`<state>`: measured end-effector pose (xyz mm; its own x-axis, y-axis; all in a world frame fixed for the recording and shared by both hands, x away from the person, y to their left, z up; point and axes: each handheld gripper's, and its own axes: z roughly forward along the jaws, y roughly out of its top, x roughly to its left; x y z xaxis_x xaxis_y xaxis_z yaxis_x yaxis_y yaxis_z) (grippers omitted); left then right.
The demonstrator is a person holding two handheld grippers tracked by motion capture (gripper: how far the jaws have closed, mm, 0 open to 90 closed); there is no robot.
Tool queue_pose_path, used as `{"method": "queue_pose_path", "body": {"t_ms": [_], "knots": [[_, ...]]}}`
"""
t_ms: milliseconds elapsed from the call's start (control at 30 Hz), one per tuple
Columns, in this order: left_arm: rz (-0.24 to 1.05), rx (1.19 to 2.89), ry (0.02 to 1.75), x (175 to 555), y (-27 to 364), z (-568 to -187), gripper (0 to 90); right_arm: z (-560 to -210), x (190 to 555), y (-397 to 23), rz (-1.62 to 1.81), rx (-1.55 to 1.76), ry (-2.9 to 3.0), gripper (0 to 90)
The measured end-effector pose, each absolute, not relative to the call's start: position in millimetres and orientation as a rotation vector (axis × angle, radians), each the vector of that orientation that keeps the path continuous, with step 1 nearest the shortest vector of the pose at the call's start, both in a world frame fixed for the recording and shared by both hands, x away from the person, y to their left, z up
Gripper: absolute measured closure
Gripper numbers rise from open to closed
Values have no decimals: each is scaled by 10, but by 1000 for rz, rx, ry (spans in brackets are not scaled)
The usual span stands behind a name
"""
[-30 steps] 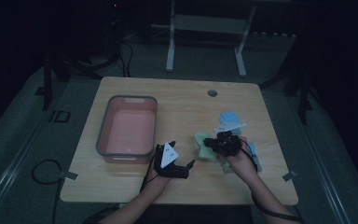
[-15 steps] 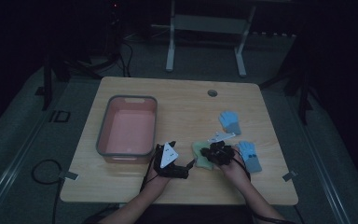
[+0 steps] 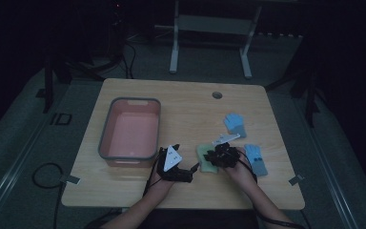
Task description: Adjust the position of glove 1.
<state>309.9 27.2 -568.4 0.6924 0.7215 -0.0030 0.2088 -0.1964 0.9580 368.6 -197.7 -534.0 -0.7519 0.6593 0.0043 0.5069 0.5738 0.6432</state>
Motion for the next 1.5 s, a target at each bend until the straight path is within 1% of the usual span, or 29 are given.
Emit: {"method": "queue_pose_path", "body": {"t_ms": [33, 67, 100, 167, 400, 467, 633, 700, 733, 967, 1067, 1100, 1200, 1300, 1400, 1500], "knots": [[552, 1746, 747, 3099, 272, -5684, 8, -5311, 3674, -1984, 943, 956, 2562, 687], [556, 1749, 743, 3096, 269, -5684, 7, -5254, 3657, -2008, 953, 928, 2553, 647], [556, 1749, 743, 3096, 269, -5684, 7, -5254, 3657, -2008, 953, 928, 2553, 647], [558, 1749, 740, 3096, 269, -5684, 8, -5149, 3618, -2059, 981, 886, 2530, 625], [556, 1749, 743, 3097, 270, -5683, 8, -4941, 3607, -2245, 1027, 861, 2494, 631], [557, 1751, 742, 3097, 267, -5683, 7, -4866, 3622, -2366, 1028, 877, 2478, 633], [559, 1751, 741, 3095, 264, -5683, 8, -4818, 3618, -2560, 1003, 907, 2461, 634], [560, 1752, 742, 3094, 262, -5683, 8, -4831, 3623, -2641, 997, 951, 2478, 670], [561, 1752, 741, 3093, 262, -5683, 8, -4841, 3622, -2668, 997, 960, 2482, 669], [563, 1753, 740, 3094, 261, -5683, 8, -5031, 3585, -2827, 975, 1016, 2472, 620], [563, 1753, 741, 3094, 259, -5683, 8, -5102, 3592, -2871, 964, 1044, 2466, 619], [564, 1753, 741, 3092, 258, -5683, 8, -5188, 3602, -2915, 952, 1082, 2466, 618], [563, 1751, 743, 3092, 256, -5684, 8, -5301, 3612, -2938, 929, 1111, 2472, 608], [564, 1753, 740, 3091, 257, -5684, 8, -5405, 3600, -2952, 923, 1163, 2457, 624], [567, 1756, 741, 3089, 256, -5684, 8, -5428, 3578, -2977, 945, 1205, 2428, 684], [568, 1754, 738, 3088, 255, -5684, 7, -5441, 3556, -2962, 938, 1221, 2399, 719]]}}
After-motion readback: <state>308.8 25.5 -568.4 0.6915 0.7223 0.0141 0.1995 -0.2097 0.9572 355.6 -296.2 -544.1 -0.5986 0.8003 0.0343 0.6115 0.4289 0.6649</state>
